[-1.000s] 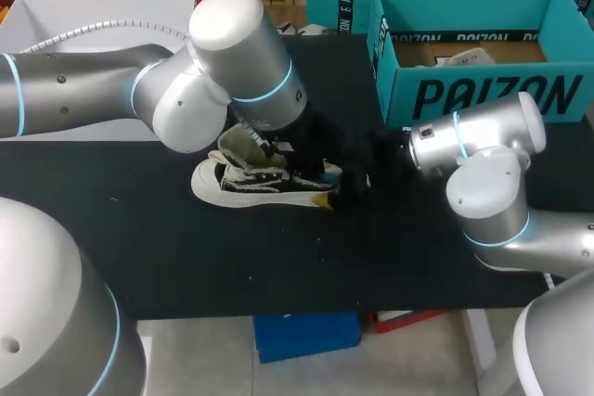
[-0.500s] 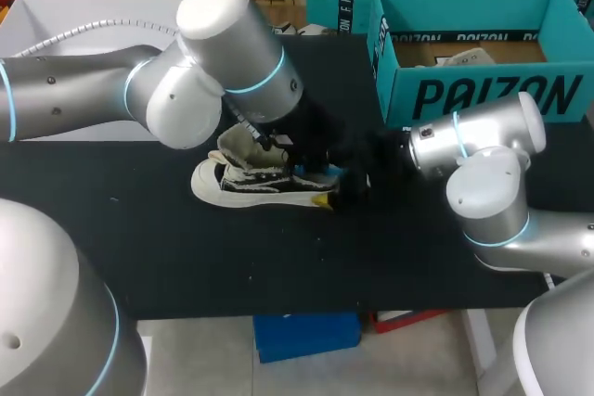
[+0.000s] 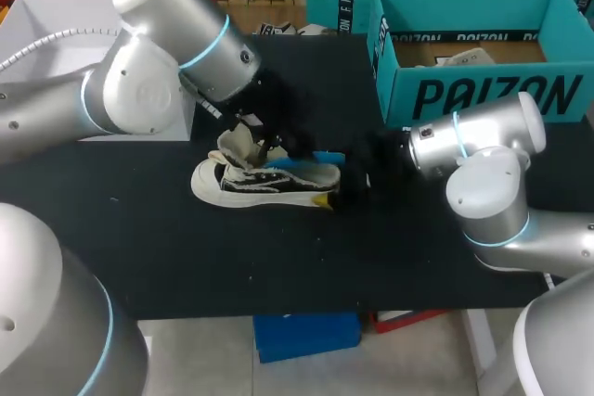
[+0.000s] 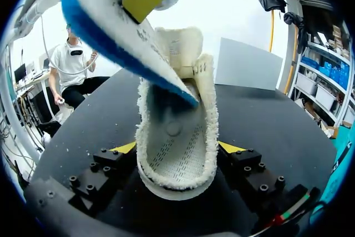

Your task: Take the shoe out of the shoebox, open the shoe tongue, remove and reinsert the insole, then place the shoe into the shoebox

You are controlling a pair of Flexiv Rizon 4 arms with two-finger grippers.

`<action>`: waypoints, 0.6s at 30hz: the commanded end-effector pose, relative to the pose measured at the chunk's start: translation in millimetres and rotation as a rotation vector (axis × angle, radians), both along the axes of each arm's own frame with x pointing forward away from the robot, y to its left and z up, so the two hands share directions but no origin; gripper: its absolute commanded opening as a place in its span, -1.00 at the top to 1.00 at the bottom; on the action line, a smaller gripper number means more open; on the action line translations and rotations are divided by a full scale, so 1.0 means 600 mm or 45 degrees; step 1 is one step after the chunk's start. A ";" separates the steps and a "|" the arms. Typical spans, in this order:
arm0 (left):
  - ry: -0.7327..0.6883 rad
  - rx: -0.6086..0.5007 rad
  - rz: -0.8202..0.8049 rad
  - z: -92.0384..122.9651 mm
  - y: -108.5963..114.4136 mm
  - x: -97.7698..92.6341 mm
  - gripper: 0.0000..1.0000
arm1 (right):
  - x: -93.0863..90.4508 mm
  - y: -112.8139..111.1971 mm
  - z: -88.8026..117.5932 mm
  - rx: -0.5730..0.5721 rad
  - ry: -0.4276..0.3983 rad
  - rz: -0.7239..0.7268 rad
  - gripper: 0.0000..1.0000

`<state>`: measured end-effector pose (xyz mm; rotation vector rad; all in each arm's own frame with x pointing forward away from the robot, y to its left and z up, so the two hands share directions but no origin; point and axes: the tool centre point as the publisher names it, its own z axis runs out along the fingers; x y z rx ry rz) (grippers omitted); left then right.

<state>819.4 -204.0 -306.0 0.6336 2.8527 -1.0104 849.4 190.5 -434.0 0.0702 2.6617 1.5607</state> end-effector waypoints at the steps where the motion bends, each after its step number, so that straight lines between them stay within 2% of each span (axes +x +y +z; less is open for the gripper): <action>1: 0.030 -0.105 -0.030 0.033 0.013 -0.005 1.00 | 0.001 0.002 -0.004 -0.003 0.001 -0.002 1.00; 11: 0.038 -0.365 -0.077 0.163 -0.009 -0.031 1.00 | 0.001 0.002 -0.004 -0.003 0.001 -0.002 1.00; 18: 0.131 -0.589 -0.169 0.219 -0.020 -0.059 1.00 | 0.001 0.002 -0.004 -0.003 0.001 -0.002 1.00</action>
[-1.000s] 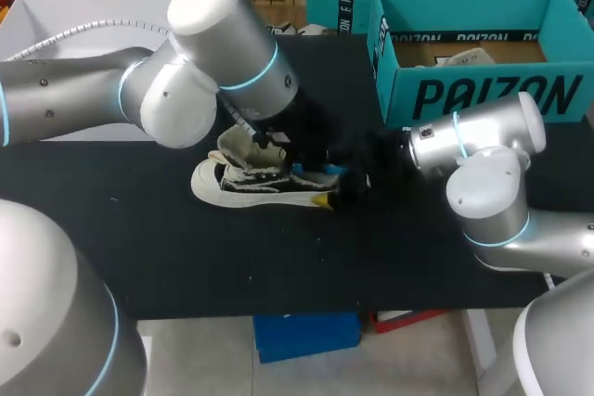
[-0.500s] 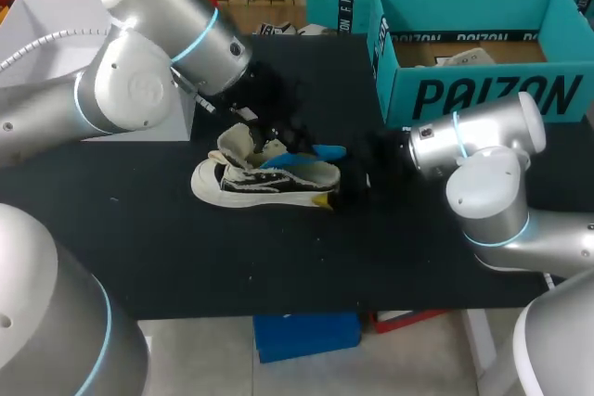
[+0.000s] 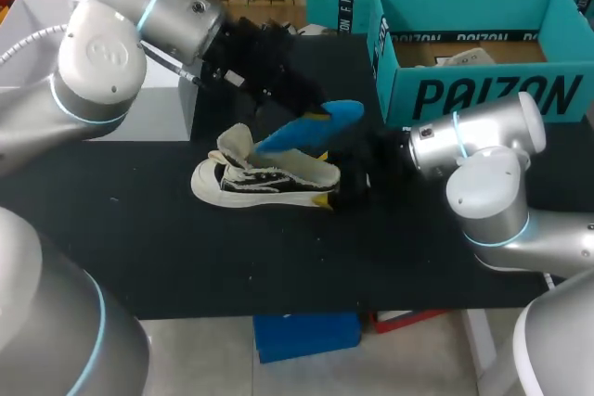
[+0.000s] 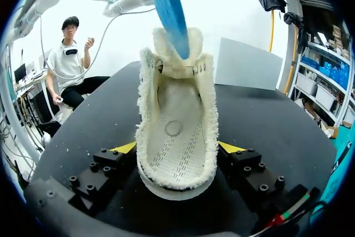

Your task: Take the shoe out of the shoebox, open the shoe tongue, remove and reinsert the insole, then place the shoe into the shoebox

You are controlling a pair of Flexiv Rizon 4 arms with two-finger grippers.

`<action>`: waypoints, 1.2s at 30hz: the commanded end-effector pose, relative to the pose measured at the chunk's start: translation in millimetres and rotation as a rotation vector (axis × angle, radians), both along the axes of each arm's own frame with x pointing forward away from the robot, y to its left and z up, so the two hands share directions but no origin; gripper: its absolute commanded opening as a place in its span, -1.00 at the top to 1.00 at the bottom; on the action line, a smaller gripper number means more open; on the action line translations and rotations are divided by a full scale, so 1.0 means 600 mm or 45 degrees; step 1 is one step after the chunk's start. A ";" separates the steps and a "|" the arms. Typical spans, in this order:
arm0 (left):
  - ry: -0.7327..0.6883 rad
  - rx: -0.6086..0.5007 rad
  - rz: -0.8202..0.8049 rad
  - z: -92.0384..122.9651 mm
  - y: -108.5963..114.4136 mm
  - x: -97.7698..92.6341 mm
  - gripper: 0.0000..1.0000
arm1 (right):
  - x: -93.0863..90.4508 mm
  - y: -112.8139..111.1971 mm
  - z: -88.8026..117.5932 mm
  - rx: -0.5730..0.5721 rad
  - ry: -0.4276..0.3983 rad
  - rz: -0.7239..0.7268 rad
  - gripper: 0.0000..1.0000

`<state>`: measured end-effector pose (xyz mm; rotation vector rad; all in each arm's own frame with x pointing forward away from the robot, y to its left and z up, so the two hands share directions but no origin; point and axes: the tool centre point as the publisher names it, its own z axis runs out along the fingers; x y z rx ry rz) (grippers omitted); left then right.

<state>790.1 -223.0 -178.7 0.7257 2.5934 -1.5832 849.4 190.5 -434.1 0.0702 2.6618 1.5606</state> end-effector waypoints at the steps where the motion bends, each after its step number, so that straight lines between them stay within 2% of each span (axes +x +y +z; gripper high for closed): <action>1: 0.052 -0.139 -0.061 0.014 0.010 -0.014 1.00 | 0.001 0.002 -0.004 -0.003 0.001 -0.002 1.00; 9: 0.273 -0.366 -0.187 0.032 0.001 -0.030 1.00 | 0.001 0.002 -0.004 -0.003 0.001 -0.002 1.00; 29: 0.307 -0.364 -0.190 0.031 0.000 -0.031 1.00 | 0.001 0.002 -0.004 -0.003 0.001 -0.002 1.00; 31: 0.397 -0.416 -0.158 0.028 0.011 -0.033 1.00 | 0.001 0.002 -0.004 -0.003 0.001 -0.002 1.00; 36: 0.600 -0.566 -0.128 0.049 0.023 -0.035 1.00 | 0.001 0.002 -0.004 -0.003 0.001 -0.002 1.00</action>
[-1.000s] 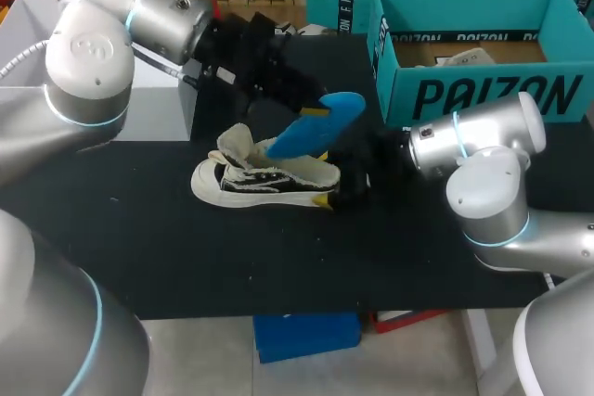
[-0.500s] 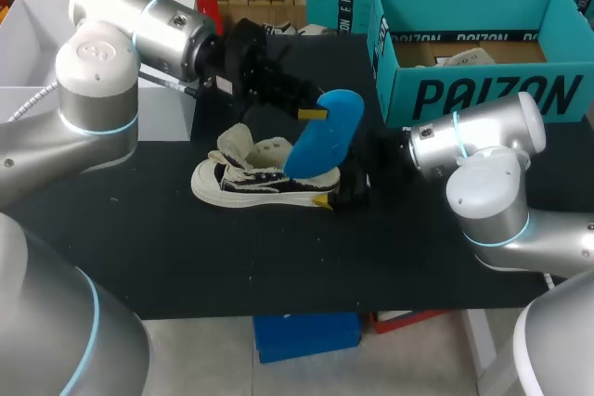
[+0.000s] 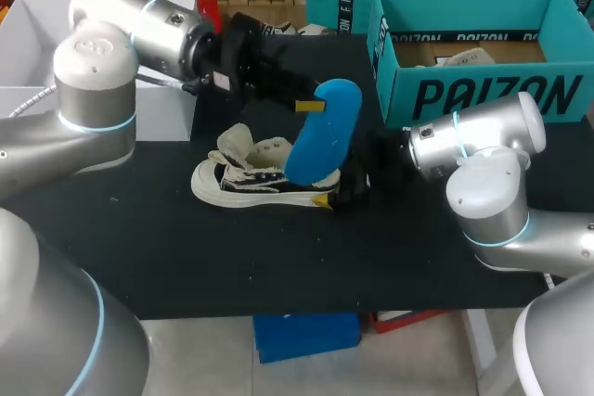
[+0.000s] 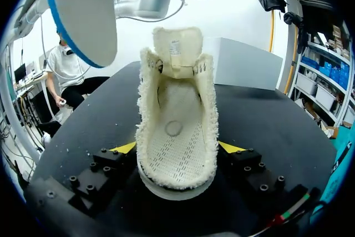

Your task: Take the shoe out of the shoebox, open the shoe tongue, remove and reinsert the insole, then place the shoe into the shoebox

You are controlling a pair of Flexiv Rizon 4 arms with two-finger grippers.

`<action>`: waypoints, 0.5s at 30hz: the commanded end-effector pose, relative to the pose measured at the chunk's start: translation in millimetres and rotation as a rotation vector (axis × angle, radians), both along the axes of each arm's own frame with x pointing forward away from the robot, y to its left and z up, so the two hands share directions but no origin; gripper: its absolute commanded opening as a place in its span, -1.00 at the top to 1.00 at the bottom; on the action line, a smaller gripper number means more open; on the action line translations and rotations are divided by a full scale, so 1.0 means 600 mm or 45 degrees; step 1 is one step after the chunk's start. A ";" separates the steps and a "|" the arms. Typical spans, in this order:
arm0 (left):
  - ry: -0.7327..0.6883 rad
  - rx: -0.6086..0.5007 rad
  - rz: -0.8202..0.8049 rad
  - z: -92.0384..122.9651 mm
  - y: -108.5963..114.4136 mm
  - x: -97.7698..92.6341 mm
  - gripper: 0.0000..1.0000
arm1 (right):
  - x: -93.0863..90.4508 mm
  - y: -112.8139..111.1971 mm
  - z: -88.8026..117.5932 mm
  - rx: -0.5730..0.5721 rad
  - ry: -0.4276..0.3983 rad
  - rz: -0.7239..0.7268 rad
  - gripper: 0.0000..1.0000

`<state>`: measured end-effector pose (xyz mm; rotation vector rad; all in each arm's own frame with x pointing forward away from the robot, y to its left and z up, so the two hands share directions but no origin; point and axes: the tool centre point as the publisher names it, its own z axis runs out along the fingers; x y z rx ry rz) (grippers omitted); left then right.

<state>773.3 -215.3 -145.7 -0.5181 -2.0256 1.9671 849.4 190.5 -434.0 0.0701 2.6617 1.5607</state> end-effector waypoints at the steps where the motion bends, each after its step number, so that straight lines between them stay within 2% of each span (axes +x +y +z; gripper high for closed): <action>1: 0.171 -0.106 0.027 -0.002 0.012 -0.007 1.00 | 0.001 0.002 -0.004 -0.003 0.001 -0.003 1.00; 11: 0.393 -0.078 0.131 0.052 0.031 -0.014 1.00 | 0.001 0.002 -0.004 -0.003 0.001 -0.003 1.00; 15: 0.492 -0.139 0.128 0.077 0.036 -0.030 1.00 | 0.001 0.002 -0.004 -0.003 0.001 -0.003 1.00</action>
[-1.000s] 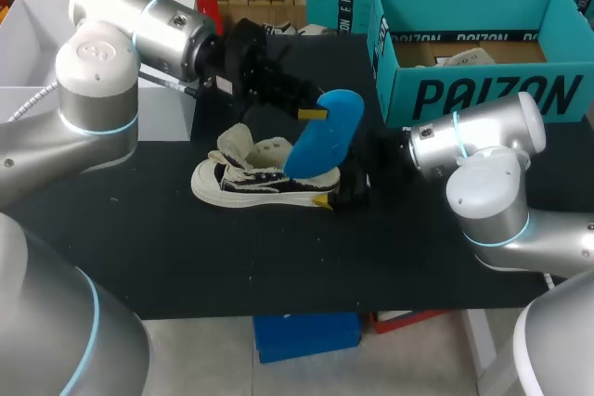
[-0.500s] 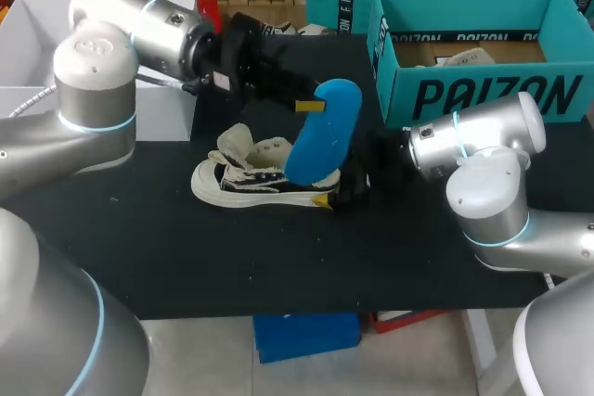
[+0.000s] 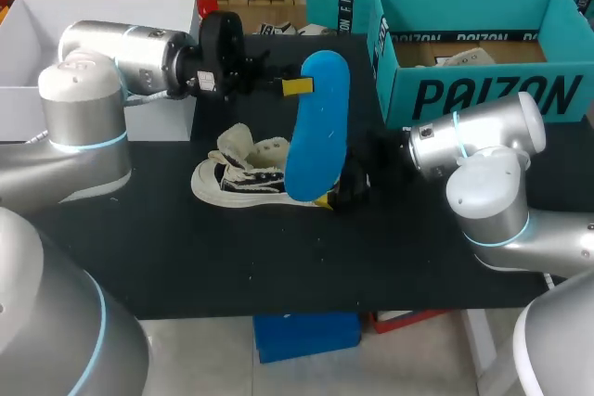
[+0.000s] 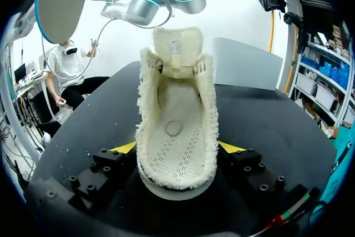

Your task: Take the shoe out of the shoebox, open the shoe tongue, remove and reinsert the insole, then place the shoe into the shoebox

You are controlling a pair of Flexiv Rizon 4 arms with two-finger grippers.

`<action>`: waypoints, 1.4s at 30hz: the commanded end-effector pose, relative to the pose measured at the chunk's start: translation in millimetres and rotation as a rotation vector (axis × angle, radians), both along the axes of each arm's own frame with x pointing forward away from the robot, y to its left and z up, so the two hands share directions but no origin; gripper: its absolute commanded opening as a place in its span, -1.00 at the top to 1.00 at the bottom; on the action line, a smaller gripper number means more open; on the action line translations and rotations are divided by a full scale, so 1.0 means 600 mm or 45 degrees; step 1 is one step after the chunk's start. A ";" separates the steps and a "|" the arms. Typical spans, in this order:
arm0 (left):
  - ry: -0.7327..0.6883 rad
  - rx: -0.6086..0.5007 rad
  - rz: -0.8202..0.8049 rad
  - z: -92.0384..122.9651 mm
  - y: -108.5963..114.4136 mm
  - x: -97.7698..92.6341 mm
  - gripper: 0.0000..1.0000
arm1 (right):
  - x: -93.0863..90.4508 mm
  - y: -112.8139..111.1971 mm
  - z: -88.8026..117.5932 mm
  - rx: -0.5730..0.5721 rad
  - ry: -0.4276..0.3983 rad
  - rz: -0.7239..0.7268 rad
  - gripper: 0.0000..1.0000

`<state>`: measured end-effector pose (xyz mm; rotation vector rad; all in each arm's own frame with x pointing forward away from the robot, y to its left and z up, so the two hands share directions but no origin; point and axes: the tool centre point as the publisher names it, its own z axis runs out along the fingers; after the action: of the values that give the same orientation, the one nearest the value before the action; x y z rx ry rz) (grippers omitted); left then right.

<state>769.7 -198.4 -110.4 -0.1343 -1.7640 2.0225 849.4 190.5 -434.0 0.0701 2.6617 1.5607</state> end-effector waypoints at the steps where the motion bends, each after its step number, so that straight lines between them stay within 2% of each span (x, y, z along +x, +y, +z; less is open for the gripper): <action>1: 0.060 -0.028 0.075 0.024 0.009 -0.027 1.00 | 0.001 0.002 -0.004 -0.003 0.001 -0.003 1.00; 11: 0.176 -0.137 0.123 0.057 0.026 -0.059 1.00 | 0.001 0.002 -0.004 -0.003 0.001 -0.003 1.00; 18: 0.183 -0.146 0.187 0.077 0.034 -0.070 1.00 | 0.001 0.002 -0.004 -0.003 0.001 -0.003 1.00; 27: 0.223 -0.175 0.173 0.107 0.037 -0.082 1.00 | 0.001 0.002 -0.004 -0.003 0.001 -0.003 1.00; 42: 0.191 -0.175 0.211 0.112 0.036 -0.086 1.00 | 0.001 0.002 -0.004 -0.003 0.001 -0.003 1.00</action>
<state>721.2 -176.5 -44.0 0.0880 -1.5740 2.1978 849.4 190.5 -434.1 0.0702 2.6618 1.5606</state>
